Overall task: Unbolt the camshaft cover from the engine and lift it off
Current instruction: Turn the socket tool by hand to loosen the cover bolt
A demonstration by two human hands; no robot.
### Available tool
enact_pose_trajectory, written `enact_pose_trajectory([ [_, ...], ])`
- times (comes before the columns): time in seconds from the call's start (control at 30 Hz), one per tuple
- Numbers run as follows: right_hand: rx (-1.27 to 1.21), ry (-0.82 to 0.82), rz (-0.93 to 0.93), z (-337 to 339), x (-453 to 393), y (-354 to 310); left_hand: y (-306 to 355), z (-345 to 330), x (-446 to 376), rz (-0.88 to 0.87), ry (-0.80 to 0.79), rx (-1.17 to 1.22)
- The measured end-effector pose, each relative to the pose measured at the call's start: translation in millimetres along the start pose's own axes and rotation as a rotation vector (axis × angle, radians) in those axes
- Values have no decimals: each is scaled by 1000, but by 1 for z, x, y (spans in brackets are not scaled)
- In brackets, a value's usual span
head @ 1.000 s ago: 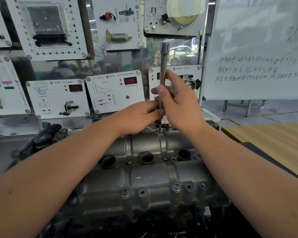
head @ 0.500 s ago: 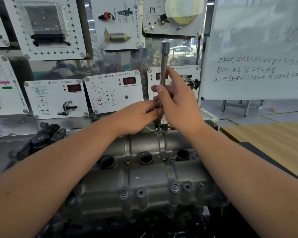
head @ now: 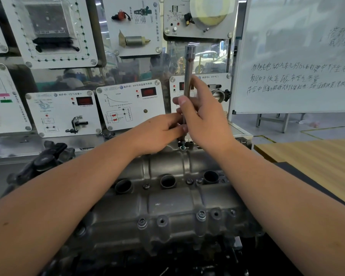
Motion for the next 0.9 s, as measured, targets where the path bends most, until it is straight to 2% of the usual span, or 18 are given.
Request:
enact_pose_trajectory([
  [0.13,55,49,27,4,-1,-3,2,2,-1,0,20,-7],
  [0.4,-36,-2,-27,0,-1,2,1,-1,2,29,-18,6],
  [0.6,13,48,48,4,0,-4,7,0,1,-8,-1,-39],
  [0.8,0,2,5,0,-2,0,2,-2,3,24,-25,36],
  [0.9,-9,3,9,0,-2,1,2,-1,2,21,-27,-22],
])
Point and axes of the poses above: each hand's wrist, its own x-axis away from the middle knuckle, its own z-axis out of the back of the hand, y = z × x, the point moved 8 cm from there along -x, towards the middle knuckle, and after that the axes turned 10 degrees about -x, right-handed, at the moved point
